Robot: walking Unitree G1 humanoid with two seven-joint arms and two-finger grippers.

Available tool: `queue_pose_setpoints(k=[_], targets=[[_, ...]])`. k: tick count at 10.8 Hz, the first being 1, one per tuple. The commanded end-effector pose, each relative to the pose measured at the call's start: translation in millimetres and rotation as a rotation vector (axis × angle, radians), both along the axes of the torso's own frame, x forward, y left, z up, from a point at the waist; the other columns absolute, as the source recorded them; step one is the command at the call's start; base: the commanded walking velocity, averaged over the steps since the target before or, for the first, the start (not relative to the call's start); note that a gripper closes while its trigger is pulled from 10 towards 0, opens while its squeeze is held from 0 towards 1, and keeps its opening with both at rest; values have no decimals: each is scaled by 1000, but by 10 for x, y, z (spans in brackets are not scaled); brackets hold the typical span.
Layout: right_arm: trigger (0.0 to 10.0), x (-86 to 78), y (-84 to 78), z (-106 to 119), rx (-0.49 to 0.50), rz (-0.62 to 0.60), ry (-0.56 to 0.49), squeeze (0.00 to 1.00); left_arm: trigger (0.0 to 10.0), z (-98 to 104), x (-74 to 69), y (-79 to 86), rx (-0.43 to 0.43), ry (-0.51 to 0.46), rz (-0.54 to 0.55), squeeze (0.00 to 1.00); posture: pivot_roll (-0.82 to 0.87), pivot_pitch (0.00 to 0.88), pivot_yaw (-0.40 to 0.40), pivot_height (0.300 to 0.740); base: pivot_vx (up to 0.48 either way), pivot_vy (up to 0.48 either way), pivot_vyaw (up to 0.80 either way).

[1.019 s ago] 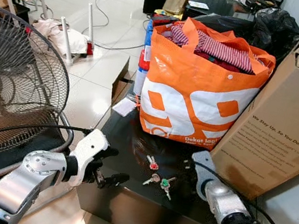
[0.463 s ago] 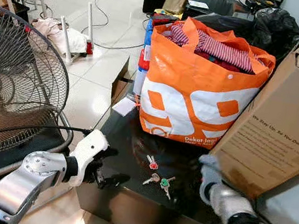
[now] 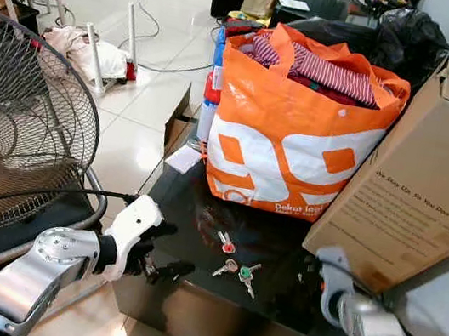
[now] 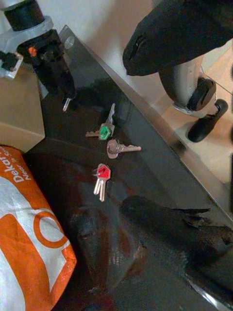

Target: Hang keys on a hook

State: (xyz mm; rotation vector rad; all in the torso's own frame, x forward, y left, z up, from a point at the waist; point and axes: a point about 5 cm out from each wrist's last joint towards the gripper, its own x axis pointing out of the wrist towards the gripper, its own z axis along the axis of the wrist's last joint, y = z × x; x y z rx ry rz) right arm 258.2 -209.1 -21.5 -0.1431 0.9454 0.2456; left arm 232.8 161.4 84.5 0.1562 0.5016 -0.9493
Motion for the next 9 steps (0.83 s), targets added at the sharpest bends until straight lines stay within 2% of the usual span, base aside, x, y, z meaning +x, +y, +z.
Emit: queue_pose_setpoints(k=[1, 3, 6, 8, 9], targets=[[10000, 30, -31, 48, -4, 9, -6, 0, 10000, 15, 4, -6, 0, -2, -8, 592, -112, 42, -71, 740, 0, 0, 0], [10000, -3, 129, -73, 50, 16, 11, 0, 10000, 17, -1, 7, 3, 0, -9, 588, -112, 45, -68, 740, 0, 0, 0], [10000, -113, 506, -266, 3, -29, 36, 0, 10000, 22, 0, 1, 5, 0, -11, 588, -107, 46, -66, 740, 0, 0, 0], [10000, -126, 667, -296, 7, -31, 39, 0, 10000, 25, -2, 14, 9, 0, -10, 588, -106, 46, -65, 740, 0, 0, 0], [10000, -99, 743, -276, 47, -26, 13, 0, 10000, 26, -3, 14, 9, 0, -11, 588, -106, 46, -65, 740, 0, 0, 0]])
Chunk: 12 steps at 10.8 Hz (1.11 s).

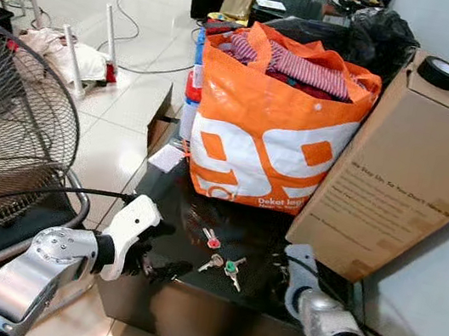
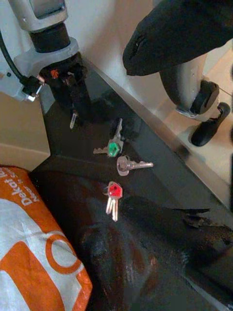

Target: Hang keys on a hook

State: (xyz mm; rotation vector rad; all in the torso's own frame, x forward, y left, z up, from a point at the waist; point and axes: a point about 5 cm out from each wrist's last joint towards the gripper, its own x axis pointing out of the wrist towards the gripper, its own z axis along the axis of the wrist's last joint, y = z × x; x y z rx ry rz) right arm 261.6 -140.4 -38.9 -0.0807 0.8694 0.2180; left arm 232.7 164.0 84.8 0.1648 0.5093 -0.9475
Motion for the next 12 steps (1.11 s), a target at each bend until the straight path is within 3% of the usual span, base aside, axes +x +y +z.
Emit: queue_pose_setpoints(k=[1, 2, 3, 5, 6, 7, 9, 10, 11, 12], targets=[[10000, -53, 218, -30, 108, 30, 11, 0, 10000, 26, -2, -17, -3, -4, -12, 584, -106, 45, -65, 740, 0, 0, 0], [10000, 67, 408, 107, 223, 56, -118, 0, 10000, 38, 8, -22, -6, -15, -6, 584, -103, 41, -66, 740, 0, 0, 0], [10000, 128, 494, 189, 276, 67, -184, 0, 10000, 49, 15, -14, -6, -20, -2, 588, -101, 38, -65, 740, 0, 0, 0], [10000, 120, 557, 178, 224, 91, -183, 0, 10000, 52, 14, 3, 1, -22, -3, 588, -100, 34, -66, 740, 0, 0, 0], [10000, 139, 273, 178, 205, 73, -205, 1000, 10000, 51, 14, 1, 1, -24, -3, 584, -101, 29, -67, 740, 0, 0, 0], [10000, 243, -557, 540, 231, 46, -356, 1000, 10000, 52, 21, -3, 1, -32, 1, 588, -103, 25, -66, 740, 0, 0, 0], [10000, 316, -535, 835, 272, 78, -519, 1000, 10000, 81, 69, -15, -11, -70, 23, 600, -102, 16, -64, 740, 0, 0, 0], [10000, 325, -486, 895, 299, 99, -545, 1000, 10000, 90, 85, -13, -16, -80, 33, 616, -102, 11, -62, 740, 0, 0, 0], [10000, 308, -323, 1012, 360, 187, -572, 1000, 10000, 139, 161, 7, -27, -132, 79, 612, -101, 6, -58, 740, 0, 0, 0], [10000, 268, -287, 1024, 353, 225, -549, 1000, 10000, 180, 217, 24, -49, -162, 125, 608, -101, 5, -55, 740, 0, 0, 0]])
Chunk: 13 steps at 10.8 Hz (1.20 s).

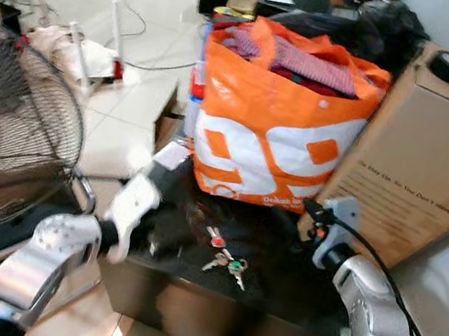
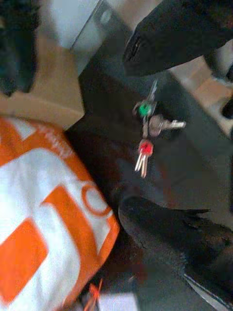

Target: Hang keys on a hook

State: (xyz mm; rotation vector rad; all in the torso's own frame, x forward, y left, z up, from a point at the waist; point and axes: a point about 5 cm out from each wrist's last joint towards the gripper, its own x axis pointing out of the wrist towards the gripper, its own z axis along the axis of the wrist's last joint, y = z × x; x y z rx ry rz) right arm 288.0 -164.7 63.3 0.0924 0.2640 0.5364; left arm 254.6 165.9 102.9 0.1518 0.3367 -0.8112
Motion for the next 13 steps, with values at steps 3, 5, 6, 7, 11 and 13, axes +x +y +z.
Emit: queue_pose_setpoints(k=[3, 5, 6, 7, 11, 13], targets=[[10000, -156, -127, -27, -150, -23, 76, 1000, 10000, 33, 109, 9, 6, -75, 72, 576, -148, 22, -27, 740, 0, 0, 0], [10000, -284, -197, 98, -178, -61, 51, 0, 10000, 56, 143, -58, -15, -132, 130, 541, -195, 42, -12, 740, 0, 0, 0], [10000, -320, -229, 162, -214, -101, 27, 0, 10000, 76, 156, -92, -34, -155, 168, 463, -216, 44, -9, 740, 0, 0, 0], [10000, -378, -211, 269, -220, -134, 22, 0, 10000, 68, 131, -126, -33, -153, 195, 298, -247, 55, -12, 740, 0, 0, 0], [10000, -670, -269, 412, -200, -329, 53, 0, 10000, 98, 98, -147, -28, -166, 221, 0, -297, 84, 29, 740, 0, 0, 0], [10000, -717, -154, 399, -163, -266, 86, 0, 10000, 121, 61, -222, -53, -151, 205, 0, -271, 98, 17, 740, 0, 0, 0]])
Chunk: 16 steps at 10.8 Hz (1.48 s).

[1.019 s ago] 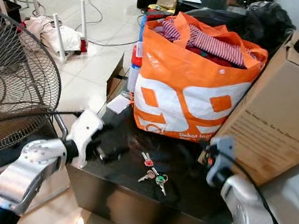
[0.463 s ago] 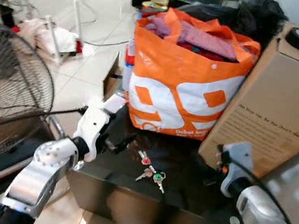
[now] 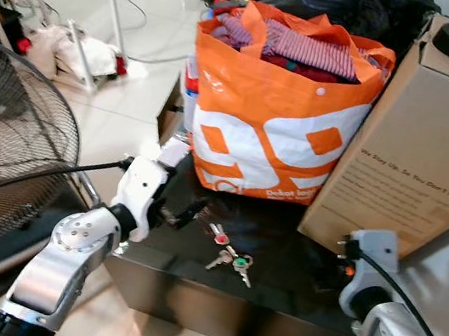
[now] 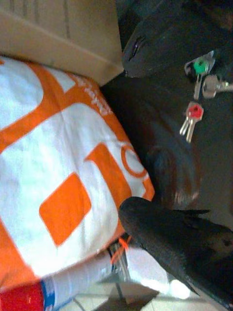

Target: Hang keys on a hook

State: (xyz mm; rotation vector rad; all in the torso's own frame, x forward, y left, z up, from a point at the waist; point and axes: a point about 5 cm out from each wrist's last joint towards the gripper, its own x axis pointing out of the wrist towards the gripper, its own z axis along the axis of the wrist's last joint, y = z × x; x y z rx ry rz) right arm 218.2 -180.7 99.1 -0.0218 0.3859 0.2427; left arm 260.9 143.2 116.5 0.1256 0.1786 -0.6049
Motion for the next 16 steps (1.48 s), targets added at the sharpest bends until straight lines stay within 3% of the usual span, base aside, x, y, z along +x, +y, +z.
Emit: queue_pose_setpoints(k=[1, 2, 3, 4, 5, 7, 9, 11, 12, 14, 16], targets=[[10000, -5, 25, 15, 2, 19, 6, 0, 10000, 14, -27, 11, 16, 1, 8, 0, -233, 103, -11, 740, 0, 0, 0], [10000, 54, 77, -38, 20, 80, 34, 0, 10000, 15, -96, 102, 47, 8, -5, 0, -206, 91, -36, 740, 0, 0, 0], [10000, 102, 98, -115, 14, 108, 83, 1000, 10000, -40, -119, 208, 106, 26, 9, 0, -188, 78, -25, 740, 0, 0, 0], [10000, 120, 114, -140, 13, 122, 115, 1000, 10000, -45, -134, 222, 114, 51, -12, 0, -183, 77, -17, 740, 0, 0, 0], [10000, 90, 137, -317, -30, 200, 234, 1000, 10000, -106, -192, 154, 105, 147, -129, 0, -171, 85, 3, 740, 0, 0, 0], [10000, 129, 236, -559, -20, 259, 298, 1000, 10000, -247, -257, 98, 124, 252, -244, 0, -193, 103, 13, 740, 0, 0, 0], [10000, 241, 414, -673, 1, 324, 308, 1000, 10000, -253, -206, 11, 127, 263, -314, 0, -204, 116, 13, 740, 0, 0, 0], [10000, 312, 565, -763, 1, 356, 299, 1000, 10000, -243, -191, 80, 158, 258, -304, 0, -192, 121, 5, 740, 0, 0, 0], [10000, 329, 601, -832, 1, 338, 303, 43, 10000, -285, -220, 139, 190, 270, -290, 0, -184, 123, 6, 740, 0, 0, 0], [10000, 333, 675, -943, 13, 323, 320, 0, 10000, -280, -244, 190, 197, 268, -257, 0, -146, 129, -5, 740, 0, 0, 0], [10000, 339, 797, -1041, -4, 312, 333, 0, 10000, -249, -370, 272, 202, 293, -262, 0, -112, 145, -8, 740, 0, 0, 0]])
